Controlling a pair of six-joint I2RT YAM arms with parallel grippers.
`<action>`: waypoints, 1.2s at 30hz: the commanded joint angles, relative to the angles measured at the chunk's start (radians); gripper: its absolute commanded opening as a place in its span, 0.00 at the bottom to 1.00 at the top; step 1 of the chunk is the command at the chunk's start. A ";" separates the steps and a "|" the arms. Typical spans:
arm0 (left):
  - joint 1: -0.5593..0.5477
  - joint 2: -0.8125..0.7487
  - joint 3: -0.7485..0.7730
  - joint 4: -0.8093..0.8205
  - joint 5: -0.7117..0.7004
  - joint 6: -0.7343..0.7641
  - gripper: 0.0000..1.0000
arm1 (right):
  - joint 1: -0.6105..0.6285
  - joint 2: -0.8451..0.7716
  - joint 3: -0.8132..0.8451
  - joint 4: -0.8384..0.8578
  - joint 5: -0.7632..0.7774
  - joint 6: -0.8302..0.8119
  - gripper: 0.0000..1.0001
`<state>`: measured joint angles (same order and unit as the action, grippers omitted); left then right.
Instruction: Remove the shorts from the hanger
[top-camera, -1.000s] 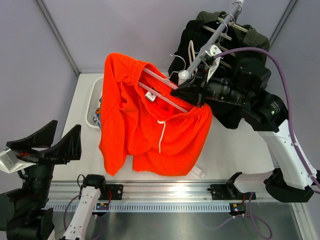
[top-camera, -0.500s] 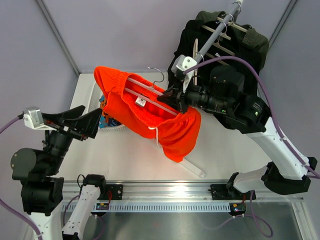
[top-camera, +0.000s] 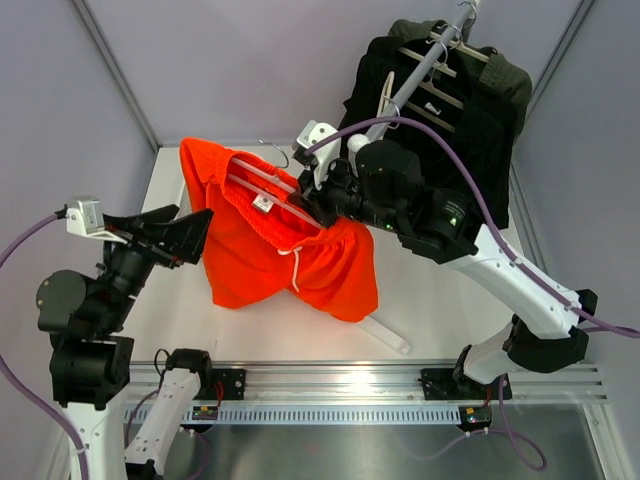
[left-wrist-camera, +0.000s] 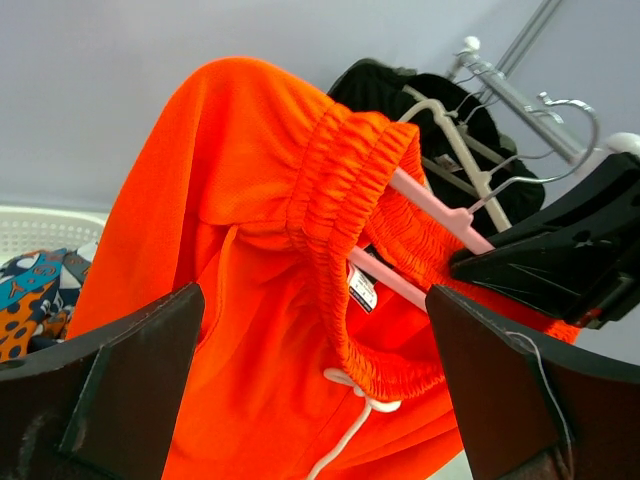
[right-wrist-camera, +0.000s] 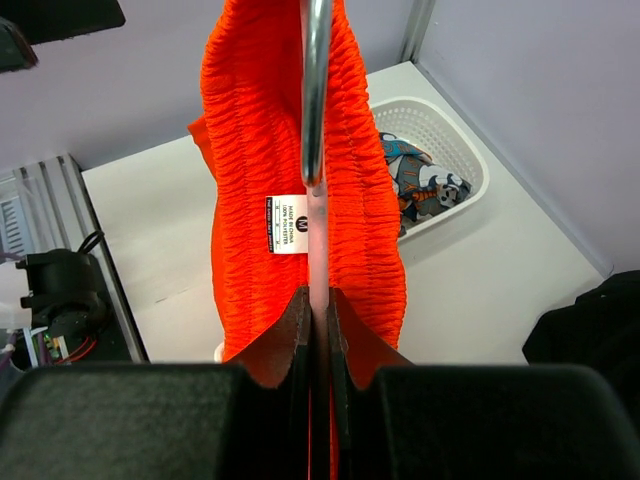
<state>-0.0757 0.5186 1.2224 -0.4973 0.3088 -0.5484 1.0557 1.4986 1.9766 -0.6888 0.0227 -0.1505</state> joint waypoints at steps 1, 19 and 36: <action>0.005 0.046 -0.024 0.040 -0.010 0.044 0.98 | 0.021 0.011 0.068 0.150 0.072 -0.004 0.00; -0.180 0.198 -0.006 0.117 -0.126 0.028 0.91 | 0.044 -0.018 0.045 0.158 0.115 -0.034 0.00; -0.388 0.380 0.184 0.003 -0.623 0.163 0.44 | 0.043 -0.072 -0.011 0.130 0.057 -0.038 0.00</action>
<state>-0.4603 0.8631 1.3506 -0.5175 -0.2295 -0.4267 1.0904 1.4906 1.9579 -0.6697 0.1131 -0.1741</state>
